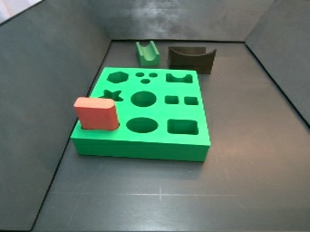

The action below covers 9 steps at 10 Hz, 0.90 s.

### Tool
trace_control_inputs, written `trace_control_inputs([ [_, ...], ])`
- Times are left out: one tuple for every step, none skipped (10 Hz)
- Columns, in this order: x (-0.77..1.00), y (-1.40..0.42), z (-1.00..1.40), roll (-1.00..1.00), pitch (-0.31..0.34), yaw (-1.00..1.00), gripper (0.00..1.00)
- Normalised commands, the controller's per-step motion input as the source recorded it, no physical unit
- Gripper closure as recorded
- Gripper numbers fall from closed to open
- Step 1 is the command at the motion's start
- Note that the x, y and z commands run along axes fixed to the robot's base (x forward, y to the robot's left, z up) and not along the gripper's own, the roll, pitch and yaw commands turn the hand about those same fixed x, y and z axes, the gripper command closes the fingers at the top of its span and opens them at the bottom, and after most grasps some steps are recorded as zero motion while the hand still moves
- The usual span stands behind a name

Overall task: Pick up the arch object. Move up. Place the arch object on the fixture. Regrasp the arch object. Move to above the board. Insert the arch object.
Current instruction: Pick up the arch object.

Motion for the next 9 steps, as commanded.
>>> trace_control_inputs([
  [0.0,0.24,-0.59,-0.11,-0.064,0.08,0.0],
  [0.0,0.23,-1.0,-0.06,-0.024,0.21,0.0],
  [0.05,0.27,-1.0,-0.05,-0.027,0.31,0.0],
  [0.0,0.27,-1.0,-0.03,0.0,0.29,0.0],
  [-0.05,0.39,-1.0,0.0,-0.013,0.36,0.0],
  [-0.05,0.39,-1.0,-0.01,-0.013,0.4,0.0],
  [-0.04,0.35,-1.0,-0.03,-0.02,0.39,0.0],
  [-0.01,0.29,-0.97,-0.07,-0.049,0.34,0.0],
  [0.0,0.21,-0.89,-0.13,-0.063,0.29,0.0],
])
